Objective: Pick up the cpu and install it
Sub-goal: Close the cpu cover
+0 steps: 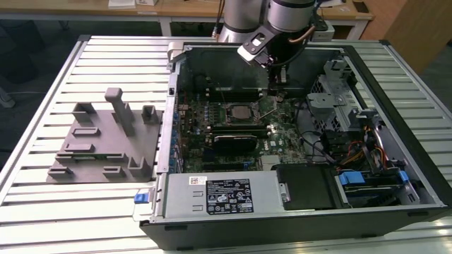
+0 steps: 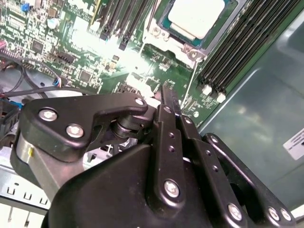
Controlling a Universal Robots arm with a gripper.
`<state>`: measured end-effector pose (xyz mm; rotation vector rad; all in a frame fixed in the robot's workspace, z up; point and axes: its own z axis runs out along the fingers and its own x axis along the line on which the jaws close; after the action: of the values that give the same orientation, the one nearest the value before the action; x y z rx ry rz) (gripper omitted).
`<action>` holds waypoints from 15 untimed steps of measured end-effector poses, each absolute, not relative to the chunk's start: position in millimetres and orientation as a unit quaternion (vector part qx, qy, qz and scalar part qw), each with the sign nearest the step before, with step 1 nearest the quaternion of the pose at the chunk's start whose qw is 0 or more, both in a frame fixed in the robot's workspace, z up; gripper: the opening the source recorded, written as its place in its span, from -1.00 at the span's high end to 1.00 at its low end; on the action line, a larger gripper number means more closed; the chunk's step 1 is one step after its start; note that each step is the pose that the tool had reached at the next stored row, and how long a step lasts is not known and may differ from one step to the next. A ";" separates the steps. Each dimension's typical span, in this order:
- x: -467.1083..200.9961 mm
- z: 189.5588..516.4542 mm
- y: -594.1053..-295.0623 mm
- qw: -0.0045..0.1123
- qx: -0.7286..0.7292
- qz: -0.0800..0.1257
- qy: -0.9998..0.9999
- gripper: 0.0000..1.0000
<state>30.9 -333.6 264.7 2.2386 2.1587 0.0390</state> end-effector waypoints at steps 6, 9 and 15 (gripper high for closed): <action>39.7 264.7 -333.6 0.016 0.720 0.013 0.694 0.79; 45.6 264.3 -333.6 0.016 0.720 0.013 0.694 0.79; 52.7 262.2 -333.5 0.016 0.720 0.013 0.694 0.79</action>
<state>52.7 -333.5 262.2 2.2391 2.1581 0.0389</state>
